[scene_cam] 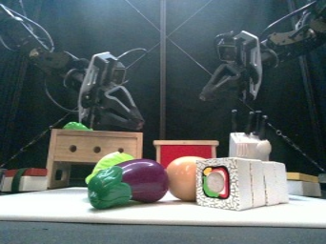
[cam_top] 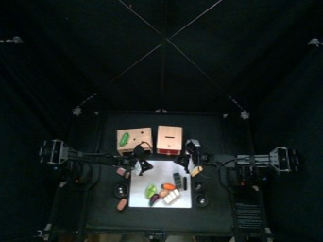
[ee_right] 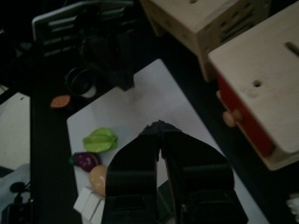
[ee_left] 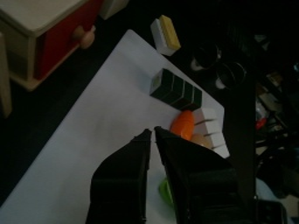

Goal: Grab drawer handle

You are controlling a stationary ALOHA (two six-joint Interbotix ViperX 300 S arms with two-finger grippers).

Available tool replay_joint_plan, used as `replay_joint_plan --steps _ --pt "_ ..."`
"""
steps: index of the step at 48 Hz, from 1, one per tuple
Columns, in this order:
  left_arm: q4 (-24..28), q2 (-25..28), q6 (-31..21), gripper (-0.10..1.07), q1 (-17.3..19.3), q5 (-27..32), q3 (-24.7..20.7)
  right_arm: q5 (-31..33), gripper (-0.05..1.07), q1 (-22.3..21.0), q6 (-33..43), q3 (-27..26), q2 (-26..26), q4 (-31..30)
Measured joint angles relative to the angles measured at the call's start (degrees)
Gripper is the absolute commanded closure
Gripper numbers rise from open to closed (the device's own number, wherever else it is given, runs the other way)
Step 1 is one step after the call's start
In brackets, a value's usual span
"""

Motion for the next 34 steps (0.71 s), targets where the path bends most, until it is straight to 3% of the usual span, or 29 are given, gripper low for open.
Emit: replay_joint_plan --steps 16,27,34 --pt "-3.1 10.3 -0.1 0.39 0.5 -1.8 -7.8 0.0 0.84 -5.9 0.1 -0.1 0.2 -0.2" --pt "-8.3 13.1 0.2 0.39 1.2 -1.9 -12.1 1.9 0.85 -10.6 0.2 -1.9 0.4 0.5" --pt "-8.4 13.7 0.7 0.39 1.6 -1.9 -13.1 4.0 0.85 -13.4 0.2 -3.3 1.2 0.7"
